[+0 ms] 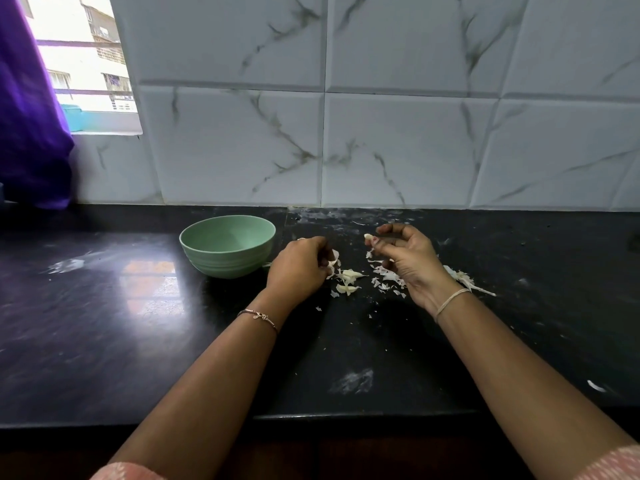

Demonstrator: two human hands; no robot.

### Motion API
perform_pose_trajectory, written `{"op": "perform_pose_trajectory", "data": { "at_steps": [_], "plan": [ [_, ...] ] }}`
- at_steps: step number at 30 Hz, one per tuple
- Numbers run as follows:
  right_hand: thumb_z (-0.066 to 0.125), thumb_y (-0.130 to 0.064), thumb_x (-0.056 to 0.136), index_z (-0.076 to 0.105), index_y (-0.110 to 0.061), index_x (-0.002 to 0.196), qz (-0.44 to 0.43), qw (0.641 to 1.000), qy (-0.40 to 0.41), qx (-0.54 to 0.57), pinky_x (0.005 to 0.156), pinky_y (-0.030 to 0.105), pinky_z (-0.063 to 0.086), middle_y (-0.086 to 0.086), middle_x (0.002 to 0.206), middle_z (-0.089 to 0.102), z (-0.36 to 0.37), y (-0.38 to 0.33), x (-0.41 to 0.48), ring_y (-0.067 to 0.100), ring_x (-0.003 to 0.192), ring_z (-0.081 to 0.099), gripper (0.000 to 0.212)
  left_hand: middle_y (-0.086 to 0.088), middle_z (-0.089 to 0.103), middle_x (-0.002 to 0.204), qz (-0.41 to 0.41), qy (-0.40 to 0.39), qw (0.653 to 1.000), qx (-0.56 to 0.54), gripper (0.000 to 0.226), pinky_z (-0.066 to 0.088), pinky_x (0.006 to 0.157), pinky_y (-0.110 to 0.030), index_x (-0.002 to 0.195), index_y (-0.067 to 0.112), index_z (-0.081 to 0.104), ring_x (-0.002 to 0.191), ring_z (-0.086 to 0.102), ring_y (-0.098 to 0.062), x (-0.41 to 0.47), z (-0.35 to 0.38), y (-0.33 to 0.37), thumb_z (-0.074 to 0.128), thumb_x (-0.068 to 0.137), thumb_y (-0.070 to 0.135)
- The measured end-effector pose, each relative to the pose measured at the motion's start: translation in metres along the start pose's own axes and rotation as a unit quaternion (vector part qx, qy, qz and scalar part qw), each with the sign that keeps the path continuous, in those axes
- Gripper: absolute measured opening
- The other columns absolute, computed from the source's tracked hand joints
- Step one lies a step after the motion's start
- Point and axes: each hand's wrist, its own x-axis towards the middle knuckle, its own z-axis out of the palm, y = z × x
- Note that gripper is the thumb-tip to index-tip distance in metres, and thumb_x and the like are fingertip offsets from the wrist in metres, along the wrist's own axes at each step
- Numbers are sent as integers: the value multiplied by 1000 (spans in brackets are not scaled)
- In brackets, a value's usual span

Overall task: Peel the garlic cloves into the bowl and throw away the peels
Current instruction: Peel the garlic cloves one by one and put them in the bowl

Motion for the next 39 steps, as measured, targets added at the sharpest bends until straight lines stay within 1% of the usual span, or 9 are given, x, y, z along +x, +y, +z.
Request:
{"op": "perform_pose_trajectory", "data": {
  "at_steps": [6, 10, 13, 15, 20, 25, 30, 35, 39],
  "plan": [
    [66, -9, 91, 68, -12, 90, 20, 1000, -19, -9, 57, 14, 44, -1, 78, 71, 0, 3, 0, 5, 67, 58, 4, 4, 63, 105, 12, 6, 999, 33, 34, 44, 72, -32, 87, 27, 69, 97, 59, -18, -2, -2, 6, 51, 94, 56],
    [69, -8, 87, 67, -12, 89, 15, 998, -45, -35, 58, 16, 43, 5, 86, 72, 1, 1, -3, 8, 74, 61, 5, 11, 61, 96, 26, 6, 995, -99, 24, 52, 75, -35, 82, 34, 57, 77, 59, -7, -1, -2, 8, 80, 77, 31],
    [69, -5, 86, 66, -12, 89, -52, 987, -90, -122, 61, 15, 48, 6, 90, 73, -3, -7, -8, 10, 78, 64, 8, 14, 65, 95, 19, -3, 995, -101, 22, 52, 79, -37, 91, 32, 57, 85, 61, -11, -1, -2, 8, 74, 82, 21],
    [72, -7, 85, 71, -15, 88, -136, 946, -116, -269, 65, 14, 50, -3, 85, 72, -8, -17, -12, 6, 75, 64, 9, 13, 66, 98, 21, 0, 999, -40, 14, 50, 78, -34, 98, 29, 61, 96, 60, -14, -3, -1, 7, 65, 87, 21],
    [73, -16, 84, 74, -27, 89, -330, 758, -116, -550, 69, 19, 37, -15, 81, 65, -7, -45, -26, 4, 76, 52, 12, 2, 57, 113, 26, 21, 999, 38, 20, 42, 74, -32, 110, 24, 62, 105, 58, -21, -2, 2, 5, 57, 93, 34],
    [63, -17, 90, 71, -24, 95, -279, 671, -218, -651, 80, 33, 50, -3, 95, 65, 9, -14, -42, 17, 94, 61, 12, -1, 51, 121, 20, 25, 999, 33, 25, 42, 75, -32, 112, 23, 64, 106, 58, -23, -2, 3, 4, 56, 94, 39],
    [68, -20, 87, 72, -29, 92, -318, 718, -141, -603, 74, 24, 47, -13, 88, 67, 1, -31, -31, 6, 85, 56, 12, 2, 53, 118, 49, 16, 998, 22, 23, 47, 78, -34, 113, 25, 63, 104, 58, -19, -2, 3, 4, 61, 90, 26],
    [74, -8, 82, 68, -20, 90, -178, 913, -84, -357, 67, 22, 52, -3, 77, 70, -3, -14, -14, 8, 70, 65, 16, 7, 60, 100, 124, 12, 982, -143, 30, 53, 78, -30, 102, 24, 63, 85, 60, -10, -1, 7, 12, 80, 76, 22],
    [72, -1, 83, 64, -7, 89, -66, 981, -98, -154, 58, 14, 47, 2, 76, 69, -7, -6, -7, 3, 66, 64, 12, 11, 69, 83, 104, 28, 961, -254, 19, 50, 69, -16, 87, 18, 69, 71, 62, -3, -2, 6, 21, 83, 75, 16]
  ]
}}
